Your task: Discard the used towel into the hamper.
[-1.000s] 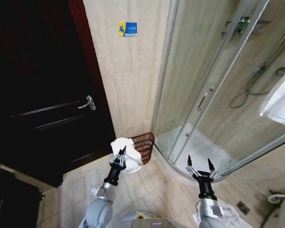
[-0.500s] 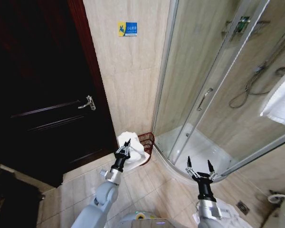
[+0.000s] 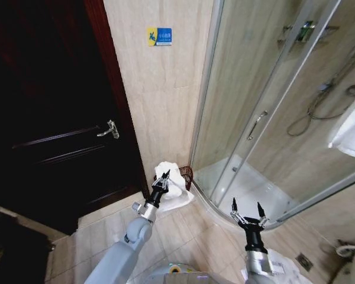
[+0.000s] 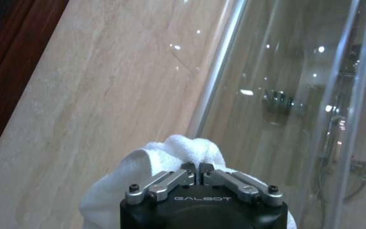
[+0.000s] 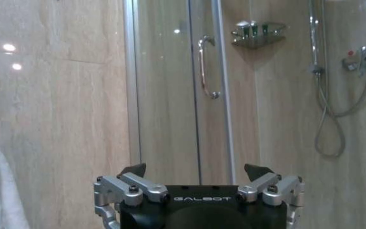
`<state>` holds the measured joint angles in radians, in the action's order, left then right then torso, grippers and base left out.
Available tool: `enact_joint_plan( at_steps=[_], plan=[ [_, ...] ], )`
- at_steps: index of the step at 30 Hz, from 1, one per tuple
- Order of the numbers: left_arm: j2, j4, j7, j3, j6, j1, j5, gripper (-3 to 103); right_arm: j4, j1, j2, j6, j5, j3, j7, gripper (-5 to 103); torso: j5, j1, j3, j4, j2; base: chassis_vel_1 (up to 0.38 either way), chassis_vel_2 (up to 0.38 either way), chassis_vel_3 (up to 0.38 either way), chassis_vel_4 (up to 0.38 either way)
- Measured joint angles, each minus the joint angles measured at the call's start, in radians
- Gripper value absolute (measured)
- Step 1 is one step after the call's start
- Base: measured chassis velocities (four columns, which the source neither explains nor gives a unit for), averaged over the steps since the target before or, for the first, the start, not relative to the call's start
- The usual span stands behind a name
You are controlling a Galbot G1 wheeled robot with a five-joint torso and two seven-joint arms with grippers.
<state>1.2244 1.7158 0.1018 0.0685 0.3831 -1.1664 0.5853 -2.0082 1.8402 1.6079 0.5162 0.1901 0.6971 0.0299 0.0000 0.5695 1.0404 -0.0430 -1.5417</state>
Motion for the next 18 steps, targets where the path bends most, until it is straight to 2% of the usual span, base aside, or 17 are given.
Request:
enact_joint_plan(
  at_steps=[10, 18],
  plan=[
    [-0.003, -0.019, 0.006, -0.011, -0.001, 0.039, 0.016, 2, 0.013, -0.004, 0.001, 0.029, -0.012, -0.011, 0.005, 100, 0.0000, 0.001, 0.000, 0.0000, 0.000, -0.116, 0.108, 0.114, -0.122],
    [-0.009, -0.092, 0.034, -0.074, 0.002, 0.130, 0.032, 2, 0.052, 0.040, 0.001, 0.075, -0.070, -0.043, 0.043, 100, 0.0001, -0.001, 0.000, 0.0000, 0.000, -0.014, 0.007, 0.008, -0.002]
  ],
)
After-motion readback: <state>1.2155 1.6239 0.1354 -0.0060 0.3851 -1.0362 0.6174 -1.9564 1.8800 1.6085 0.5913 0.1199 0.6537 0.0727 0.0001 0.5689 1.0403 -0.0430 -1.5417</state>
